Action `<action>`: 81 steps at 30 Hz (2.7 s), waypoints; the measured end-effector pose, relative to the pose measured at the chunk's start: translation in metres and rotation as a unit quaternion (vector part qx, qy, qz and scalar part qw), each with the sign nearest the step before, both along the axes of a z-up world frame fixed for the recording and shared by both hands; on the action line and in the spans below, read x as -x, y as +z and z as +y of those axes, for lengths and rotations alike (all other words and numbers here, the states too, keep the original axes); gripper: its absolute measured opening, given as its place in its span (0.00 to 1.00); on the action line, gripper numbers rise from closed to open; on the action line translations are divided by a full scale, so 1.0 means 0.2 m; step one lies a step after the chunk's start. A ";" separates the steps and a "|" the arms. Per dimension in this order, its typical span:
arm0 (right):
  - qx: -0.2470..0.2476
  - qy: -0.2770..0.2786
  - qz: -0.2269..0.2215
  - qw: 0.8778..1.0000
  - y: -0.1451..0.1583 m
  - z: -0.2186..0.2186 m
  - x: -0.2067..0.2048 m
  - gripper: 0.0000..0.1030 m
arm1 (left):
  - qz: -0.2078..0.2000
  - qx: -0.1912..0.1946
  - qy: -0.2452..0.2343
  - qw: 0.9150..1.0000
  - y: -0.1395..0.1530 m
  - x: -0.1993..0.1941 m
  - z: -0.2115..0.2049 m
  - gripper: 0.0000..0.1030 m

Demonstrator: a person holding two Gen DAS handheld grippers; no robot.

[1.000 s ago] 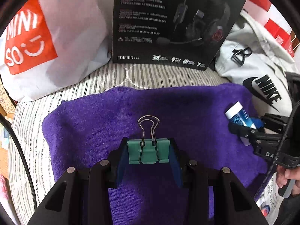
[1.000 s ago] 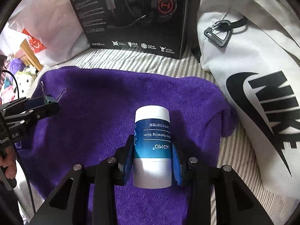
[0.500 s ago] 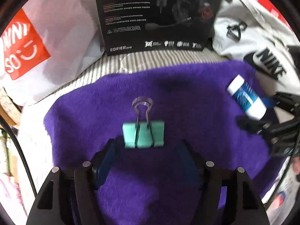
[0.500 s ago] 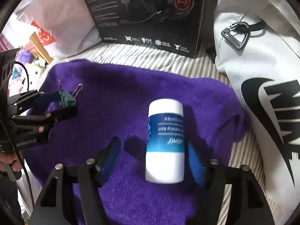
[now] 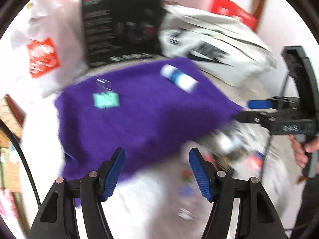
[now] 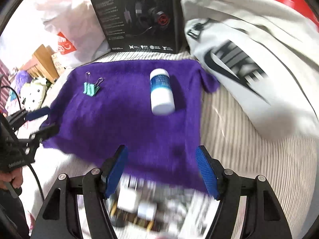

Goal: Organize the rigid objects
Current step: 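Place the clip on the purple towel with left tool while right tool places the jar, then grasp the clear pill bottle with left tool while right tool grasps the Vaseline tin, then set the pill bottle on the towel with left tool while right tool sets the tin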

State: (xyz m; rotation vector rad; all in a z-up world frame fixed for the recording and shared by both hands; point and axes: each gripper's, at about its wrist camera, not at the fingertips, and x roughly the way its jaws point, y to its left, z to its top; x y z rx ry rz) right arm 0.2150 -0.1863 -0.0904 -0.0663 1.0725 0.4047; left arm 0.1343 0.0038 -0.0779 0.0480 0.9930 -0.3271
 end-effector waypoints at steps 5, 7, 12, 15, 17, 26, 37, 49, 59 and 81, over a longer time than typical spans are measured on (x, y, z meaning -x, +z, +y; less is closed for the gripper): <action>-0.006 -0.031 0.009 0.999 -0.02 -0.16 0.26 0.68 | 0.029 -0.027 -0.041 0.998 -0.16 0.08 -0.15 0.62; -0.005 -0.039 0.011 0.999 -0.02 -0.21 0.36 0.68 | 0.035 -0.047 -0.051 0.997 -0.21 0.11 -0.18 0.62; 0.003 -0.053 0.013 0.998 -0.05 -0.30 0.53 0.68 | 0.036 -0.098 -0.067 0.992 -0.26 0.14 -0.21 0.59; 0.014 -0.061 0.018 0.998 -0.10 -0.33 0.61 0.68 | 0.037 -0.107 -0.070 0.991 -0.28 0.11 -0.20 0.55; 0.016 -0.062 0.023 0.998 -0.13 -0.33 0.65 0.68 | 0.040 -0.092 -0.068 0.993 -0.27 0.10 -0.19 0.50; -0.005 -0.063 0.040 0.997 -0.22 -0.30 0.74 0.68 | 0.041 -0.076 -0.058 0.995 -0.26 0.09 -0.17 0.38; 0.013 -0.074 0.020 0.997 -0.31 -0.19 0.64 0.52 | 0.041 -0.063 -0.035 0.997 -0.26 0.12 -0.15 0.38; 0.046 -0.068 -0.032 0.996 -0.34 -0.19 0.67 0.37 | 0.021 -0.060 -0.025 0.998 -0.26 0.15 -0.14 0.38; 0.045 -0.076 -0.047 0.995 -0.35 -0.19 0.69 0.38 | 0.023 -0.059 -0.022 0.998 -0.27 0.15 -0.15 0.39; 0.020 -0.070 -0.030 0.997 -0.22 -0.24 0.68 0.36 | 0.052 0.000 0.012 0.999 -0.21 0.16 0.05 0.38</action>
